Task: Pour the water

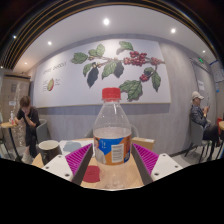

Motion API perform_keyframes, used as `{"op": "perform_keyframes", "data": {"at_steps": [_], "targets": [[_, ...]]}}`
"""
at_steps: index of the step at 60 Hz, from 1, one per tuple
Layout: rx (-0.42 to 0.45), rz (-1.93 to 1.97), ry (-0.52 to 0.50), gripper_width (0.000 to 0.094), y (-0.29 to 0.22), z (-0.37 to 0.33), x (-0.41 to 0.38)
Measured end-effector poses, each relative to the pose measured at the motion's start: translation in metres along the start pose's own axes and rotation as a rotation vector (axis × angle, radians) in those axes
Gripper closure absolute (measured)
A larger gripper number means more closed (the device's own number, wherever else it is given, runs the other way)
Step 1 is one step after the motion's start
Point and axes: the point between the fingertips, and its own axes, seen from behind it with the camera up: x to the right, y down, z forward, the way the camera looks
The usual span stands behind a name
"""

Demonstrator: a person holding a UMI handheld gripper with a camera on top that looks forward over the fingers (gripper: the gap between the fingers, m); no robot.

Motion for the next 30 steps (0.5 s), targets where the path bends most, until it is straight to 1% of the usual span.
{"op": "perform_keyframes", "data": {"at_steps": [1,2,3,5,9,11,14,18,24,25,28,30], "targets": [[-0.004,0.001,0.007,0.0099,0.0,0.003,0.001],[-0.008,0.002,0.015,0.0127,0.001,0.005,0.002],[-0.012,0.003,0.022,0.0182,0.001,0.008,0.003],[-0.019,-0.003,0.038,0.0397,0.003,0.012,0.011],[-0.003,-0.009,0.105,0.0404,0.001,0.01,0.021],[0.005,-0.007,0.115,0.0424,-0.002,0.006,0.026],[0.019,-0.003,0.129,0.0472,0.0,0.009,0.023],[0.014,-0.016,0.111,0.055,0.001,0.013,0.017],[-0.004,-0.151,0.118,0.0559,-0.002,0.021,0.015],[-0.003,-0.185,0.112,0.0559,-0.009,0.017,0.019],[0.016,-0.341,0.144,0.0559,-0.024,0.027,0.009],[0.013,-0.484,0.152,0.056,-0.039,0.025,0.009]]}}
